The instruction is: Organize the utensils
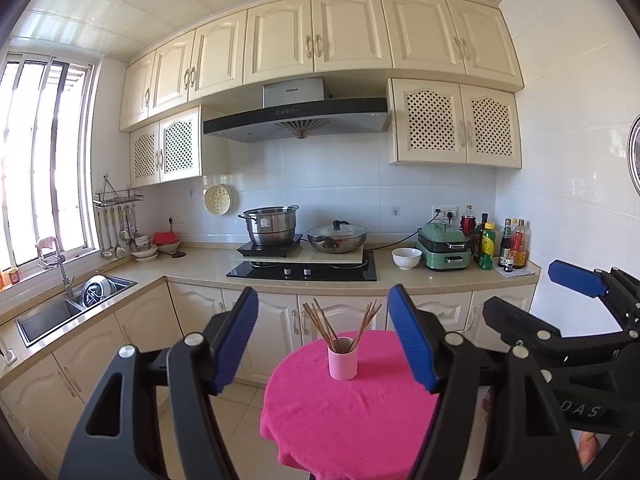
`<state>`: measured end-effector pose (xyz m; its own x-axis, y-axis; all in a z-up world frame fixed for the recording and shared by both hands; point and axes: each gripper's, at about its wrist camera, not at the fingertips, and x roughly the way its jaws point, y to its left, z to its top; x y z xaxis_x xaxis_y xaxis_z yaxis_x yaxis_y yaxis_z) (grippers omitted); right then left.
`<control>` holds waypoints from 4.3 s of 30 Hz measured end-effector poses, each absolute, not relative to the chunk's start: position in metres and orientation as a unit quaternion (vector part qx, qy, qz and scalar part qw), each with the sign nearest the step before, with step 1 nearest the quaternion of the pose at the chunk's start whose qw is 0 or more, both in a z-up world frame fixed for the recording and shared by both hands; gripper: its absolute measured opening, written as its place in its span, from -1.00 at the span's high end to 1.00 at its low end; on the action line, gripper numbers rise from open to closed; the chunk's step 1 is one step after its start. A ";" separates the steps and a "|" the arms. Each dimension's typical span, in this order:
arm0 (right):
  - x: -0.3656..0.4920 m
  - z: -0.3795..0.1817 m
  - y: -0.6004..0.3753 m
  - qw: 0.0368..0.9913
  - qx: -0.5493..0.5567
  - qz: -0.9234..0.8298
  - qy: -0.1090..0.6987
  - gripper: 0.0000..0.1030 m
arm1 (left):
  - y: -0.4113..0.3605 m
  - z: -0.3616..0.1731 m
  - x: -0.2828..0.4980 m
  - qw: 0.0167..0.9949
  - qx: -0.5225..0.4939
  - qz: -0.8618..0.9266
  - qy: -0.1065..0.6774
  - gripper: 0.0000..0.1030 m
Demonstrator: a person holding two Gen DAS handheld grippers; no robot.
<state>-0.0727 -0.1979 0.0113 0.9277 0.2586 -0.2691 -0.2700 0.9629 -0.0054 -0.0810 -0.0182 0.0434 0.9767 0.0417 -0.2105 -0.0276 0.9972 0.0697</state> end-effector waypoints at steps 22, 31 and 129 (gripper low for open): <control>-0.064 0.010 -0.195 0.982 -0.016 0.125 0.141 -0.77 | -0.016 0.036 -0.062 0.993 0.037 0.016 0.109 -0.30; -0.059 0.009 -0.195 0.981 -0.015 0.127 0.146 -0.77 | -0.015 0.033 -0.059 0.993 0.036 0.017 0.113 -0.30; -0.007 -0.013 -0.176 0.973 -0.018 0.138 0.183 -0.77 | 0.004 0.014 -0.016 0.990 0.026 0.024 0.138 -0.30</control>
